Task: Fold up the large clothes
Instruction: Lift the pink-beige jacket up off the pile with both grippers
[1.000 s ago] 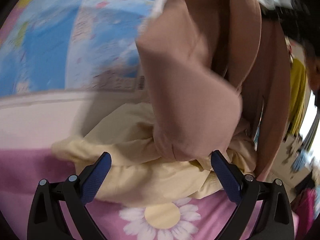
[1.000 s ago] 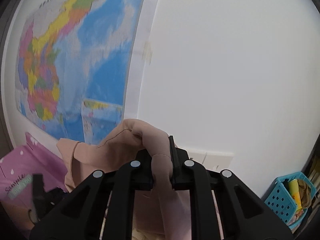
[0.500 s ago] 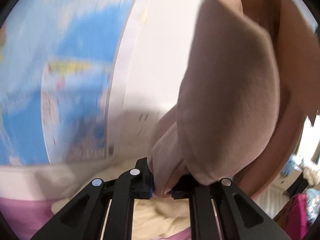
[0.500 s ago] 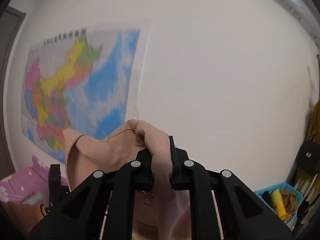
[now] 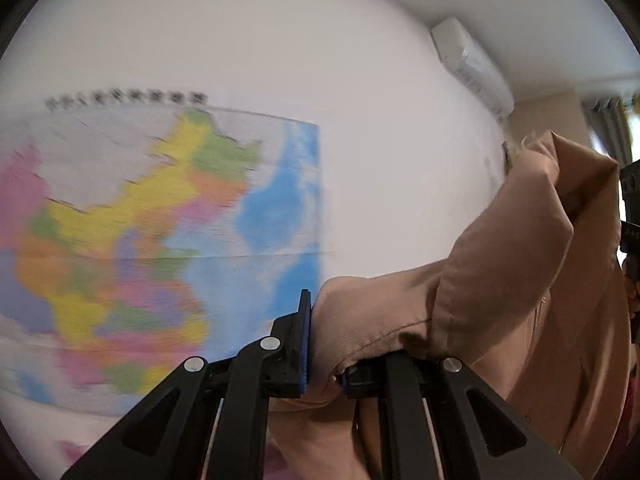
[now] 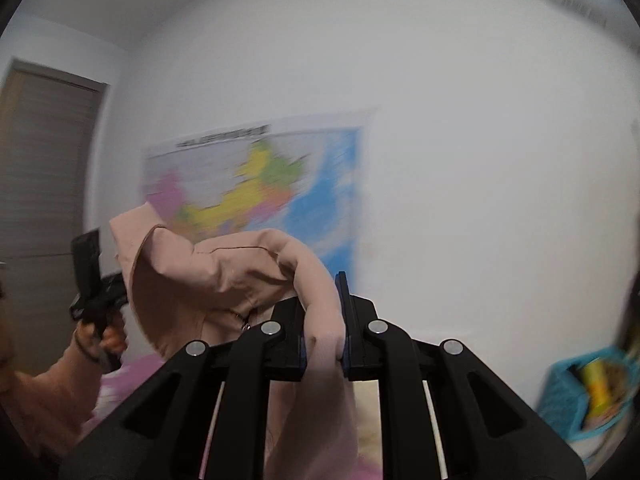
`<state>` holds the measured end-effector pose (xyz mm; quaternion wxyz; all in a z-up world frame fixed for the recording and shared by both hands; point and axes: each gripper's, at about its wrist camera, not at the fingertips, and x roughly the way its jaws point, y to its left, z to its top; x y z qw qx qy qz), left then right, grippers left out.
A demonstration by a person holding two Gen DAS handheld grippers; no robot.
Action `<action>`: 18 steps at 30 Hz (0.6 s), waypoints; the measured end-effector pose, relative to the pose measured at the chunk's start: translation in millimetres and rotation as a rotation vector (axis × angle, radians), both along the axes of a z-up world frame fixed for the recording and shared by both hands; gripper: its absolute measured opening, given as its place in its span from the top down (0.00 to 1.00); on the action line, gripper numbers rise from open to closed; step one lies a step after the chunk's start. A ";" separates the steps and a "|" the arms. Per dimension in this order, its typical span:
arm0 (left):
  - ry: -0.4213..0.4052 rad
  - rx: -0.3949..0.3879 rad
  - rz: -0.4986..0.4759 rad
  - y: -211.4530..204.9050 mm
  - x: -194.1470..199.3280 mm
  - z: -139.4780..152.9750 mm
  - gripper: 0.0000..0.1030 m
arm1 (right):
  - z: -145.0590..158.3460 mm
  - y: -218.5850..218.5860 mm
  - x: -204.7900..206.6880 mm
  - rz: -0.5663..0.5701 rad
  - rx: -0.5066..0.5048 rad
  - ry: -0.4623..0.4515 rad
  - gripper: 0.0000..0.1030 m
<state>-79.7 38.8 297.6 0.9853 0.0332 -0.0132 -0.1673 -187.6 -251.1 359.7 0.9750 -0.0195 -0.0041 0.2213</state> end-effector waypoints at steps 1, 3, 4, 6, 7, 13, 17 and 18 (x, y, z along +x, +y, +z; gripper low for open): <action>0.000 0.022 0.040 6.3 -21.3 -2.7 0.91 | -9.0 6.9 -4.0 0.044 0.007 0.010 0.89; 0.008 0.057 0.112 19.4 -66.2 -4.5 0.91 | -26.0 23.9 -13.1 0.160 0.036 0.047 0.89; 0.004 0.071 0.144 22.6 -84.1 -5.1 0.91 | -30.3 30.0 -17.4 0.205 0.046 0.052 0.89; -0.019 0.087 0.207 36.1 -118.6 -7.2 0.91 | -35.0 46.7 -31.1 0.292 0.049 0.040 0.89; -0.034 0.102 0.241 45.2 -144.9 -4.5 0.91 | -36.9 56.7 -40.8 0.331 0.045 0.020 0.89; -0.005 0.191 0.376 61.9 -164.6 1.6 0.90 | -41.4 97.6 -12.0 0.419 0.082 0.066 0.88; 0.232 0.173 0.400 92.2 -75.2 -37.5 0.90 | -83.2 130.6 87.4 0.393 0.112 0.269 0.88; 0.282 0.162 0.407 100.7 -52.7 -52.2 0.90 | -98.1 136.5 112.0 0.381 0.119 0.319 0.88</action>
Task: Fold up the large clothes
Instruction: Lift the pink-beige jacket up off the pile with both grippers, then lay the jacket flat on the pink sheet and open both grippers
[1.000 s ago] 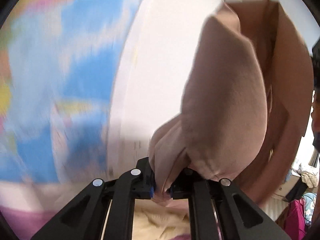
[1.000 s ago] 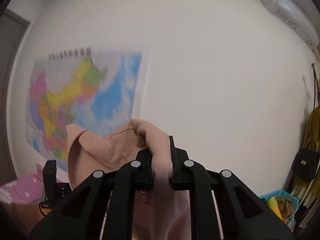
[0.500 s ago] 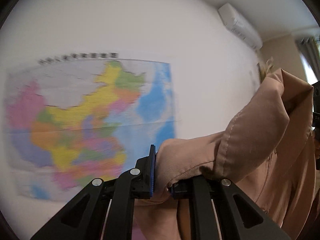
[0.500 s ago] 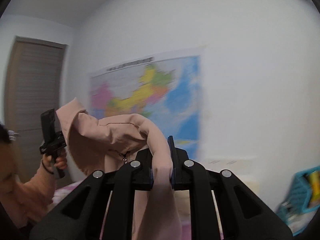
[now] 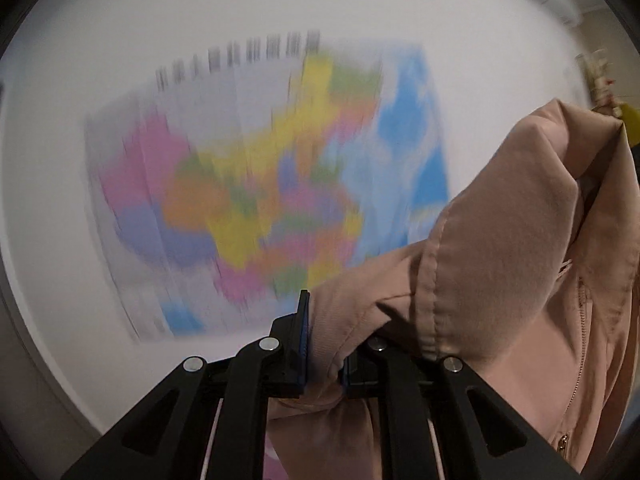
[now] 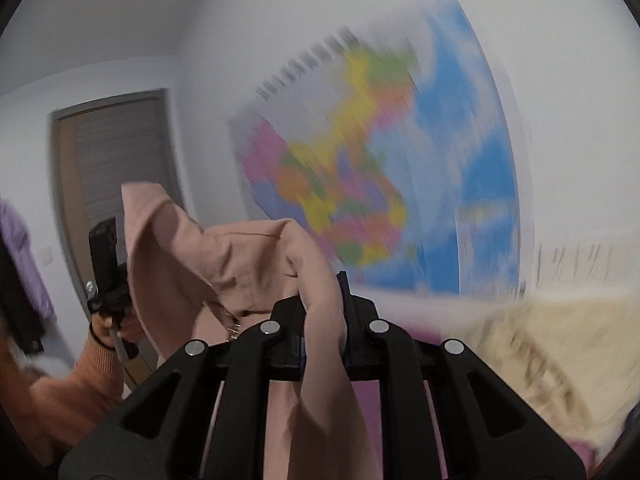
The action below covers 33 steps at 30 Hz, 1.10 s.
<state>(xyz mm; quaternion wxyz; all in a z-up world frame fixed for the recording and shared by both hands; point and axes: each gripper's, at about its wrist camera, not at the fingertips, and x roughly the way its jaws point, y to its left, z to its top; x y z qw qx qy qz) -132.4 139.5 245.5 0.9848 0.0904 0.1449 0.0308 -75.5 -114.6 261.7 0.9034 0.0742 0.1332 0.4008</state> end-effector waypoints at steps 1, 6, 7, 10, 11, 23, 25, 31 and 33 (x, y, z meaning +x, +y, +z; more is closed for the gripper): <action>0.060 -0.026 0.026 12.0 29.5 -22.6 0.90 | -22.4 3.2 29.2 -0.005 -0.014 0.067 0.88; 0.337 -0.134 0.107 54.3 152.5 -140.5 0.90 | -127.8 39.2 144.9 -0.081 -0.139 0.316 0.88; 0.379 -0.146 0.116 59.1 166.4 -159.7 0.90 | -146.2 42.2 163.1 -0.077 -0.136 0.373 0.88; 0.495 -0.172 0.135 71.7 210.5 -217.7 0.90 | -195.6 49.9 208.0 -0.116 -0.159 0.496 0.88; 0.519 -0.186 0.138 76.3 219.6 -228.1 0.90 | -204.7 51.0 218.6 -0.128 -0.167 0.520 0.88; 0.680 -0.274 0.181 114.6 308.3 -275.5 0.57 | -244.7 52.5 293.6 -0.268 -0.244 0.643 0.69; 0.676 -0.294 0.178 121.1 309.2 -282.5 0.55 | -235.5 39.8 277.8 -0.290 -0.210 0.597 0.47; 0.573 -0.307 0.044 136.0 256.2 -262.7 0.43 | -212.9 0.8 182.4 -0.250 -0.284 0.505 0.27; 0.534 -0.301 -0.003 137.6 231.3 -252.8 0.39 | -224.9 -4.2 143.2 -0.226 -0.347 0.514 0.25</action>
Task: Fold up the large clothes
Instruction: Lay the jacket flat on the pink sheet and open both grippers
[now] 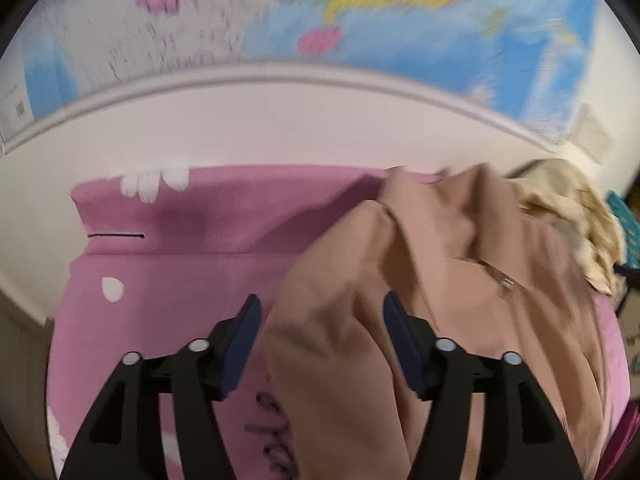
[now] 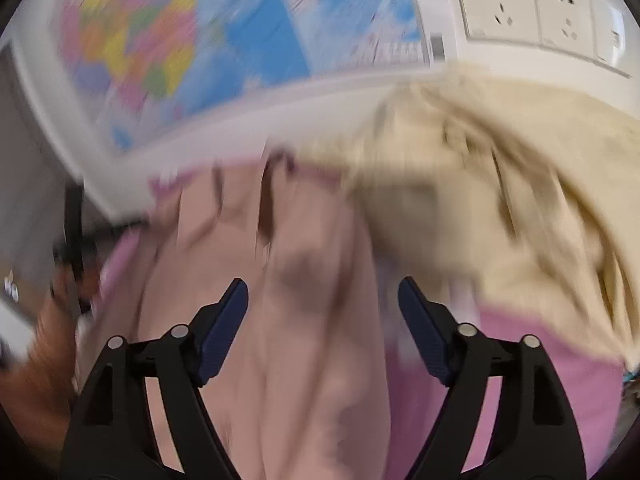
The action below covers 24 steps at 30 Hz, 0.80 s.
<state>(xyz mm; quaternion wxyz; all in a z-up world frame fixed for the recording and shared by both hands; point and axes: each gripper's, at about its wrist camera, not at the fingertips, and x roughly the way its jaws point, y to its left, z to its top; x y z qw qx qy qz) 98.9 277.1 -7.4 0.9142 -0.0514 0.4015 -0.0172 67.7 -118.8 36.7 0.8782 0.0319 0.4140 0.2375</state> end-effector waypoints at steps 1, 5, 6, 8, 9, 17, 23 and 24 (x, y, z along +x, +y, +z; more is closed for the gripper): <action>-0.021 0.003 -0.025 -3.0 -18.1 7.0 0.39 | -7.9 -2.9 -15.0 0.013 -0.022 0.022 0.24; -0.035 0.013 -0.086 -10.0 -66.9 7.4 0.38 | -53.8 -21.5 -78.3 0.030 -0.053 0.154 0.24; -0.036 0.013 -0.092 -14.4 -75.7 7.7 0.38 | -65.3 -26.1 -92.2 0.020 -0.064 0.177 0.24; -0.035 0.000 -0.115 -13.7 -95.4 3.5 0.38 | -78.2 -34.8 -101.8 0.001 -0.015 0.228 0.57; -0.037 -0.006 -0.117 -17.8 -100.4 1.8 0.38 | -83.0 -39.4 -103.7 -0.004 0.020 0.249 0.72; -0.031 -0.009 -0.140 -22.5 -135.4 -3.9 0.38 | 22.6 -95.6 -90.6 -0.185 0.060 -0.003 0.97; 0.007 -0.054 -0.228 -39.3 -158.1 -9.8 0.38 | 8.6 -129.7 -67.2 -0.328 -0.031 0.005 0.92; 0.018 -0.061 -0.245 -44.1 -160.8 -11.9 0.37 | -5.0 -130.3 -62.6 -0.328 -0.038 0.039 0.90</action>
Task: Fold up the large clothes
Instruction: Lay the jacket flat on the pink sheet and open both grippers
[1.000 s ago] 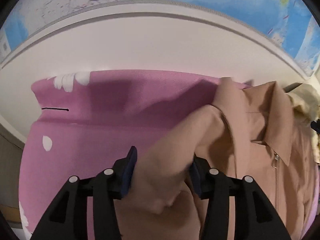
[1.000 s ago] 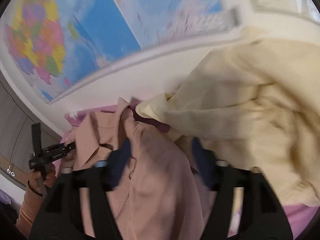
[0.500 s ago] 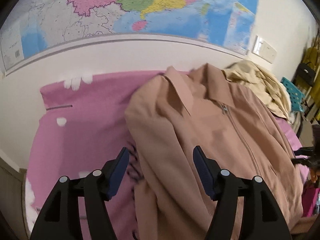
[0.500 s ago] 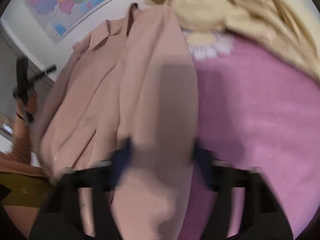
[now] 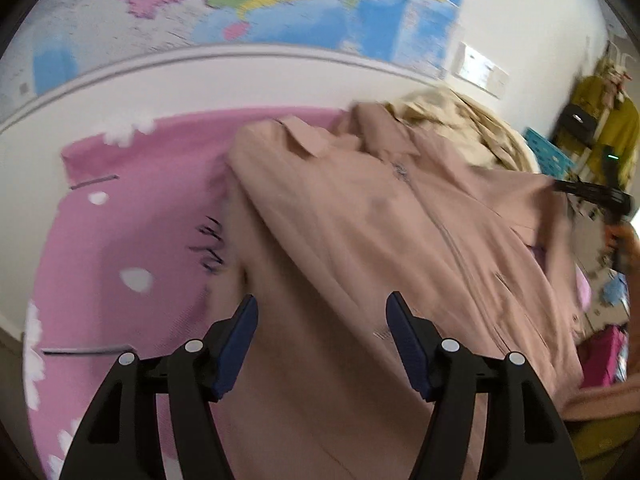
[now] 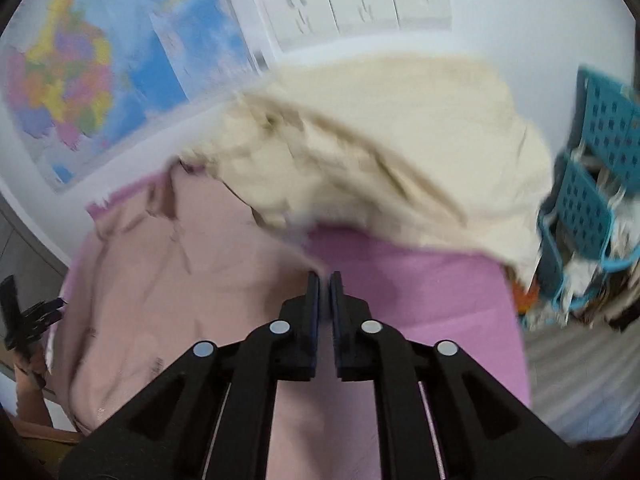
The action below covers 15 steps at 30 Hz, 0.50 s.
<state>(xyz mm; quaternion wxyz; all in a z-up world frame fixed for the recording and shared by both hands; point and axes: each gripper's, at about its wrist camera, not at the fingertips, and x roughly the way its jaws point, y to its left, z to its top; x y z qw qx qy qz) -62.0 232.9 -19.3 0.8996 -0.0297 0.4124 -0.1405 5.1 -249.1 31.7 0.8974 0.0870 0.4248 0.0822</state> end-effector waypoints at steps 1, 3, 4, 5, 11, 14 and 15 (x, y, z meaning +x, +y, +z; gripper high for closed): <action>0.017 -0.007 -0.024 -6.5 -2.9 -3.2 0.34 | -13.2 -0.6 3.2 -0.014 -0.002 0.028 0.88; 0.050 0.009 -0.063 -19.7 -5.2 -10.6 0.34 | -37.1 1.9 5.6 -0.006 0.026 0.074 0.83; 0.068 0.038 -0.076 -27.3 -5.6 -16.2 0.34 | -42.5 -0.3 2.5 -0.003 0.046 0.077 0.70; 0.085 0.064 -0.077 -31.9 -4.7 -21.1 0.48 | -46.1 1.4 0.2 -0.004 0.056 0.073 0.58; 0.059 0.099 0.084 4.1 2.6 -3.6 0.99 | -40.8 -2.6 -24.5 -0.009 0.085 0.008 0.56; -0.015 0.073 0.254 55.3 -0.4 32.5 0.99 | -33.7 -8.2 -36.9 -0.007 0.096 -0.018 0.55; -0.032 0.090 0.326 75.4 -0.5 42.3 0.99 | -31.7 -7.9 -42.3 0.000 0.096 -0.024 0.55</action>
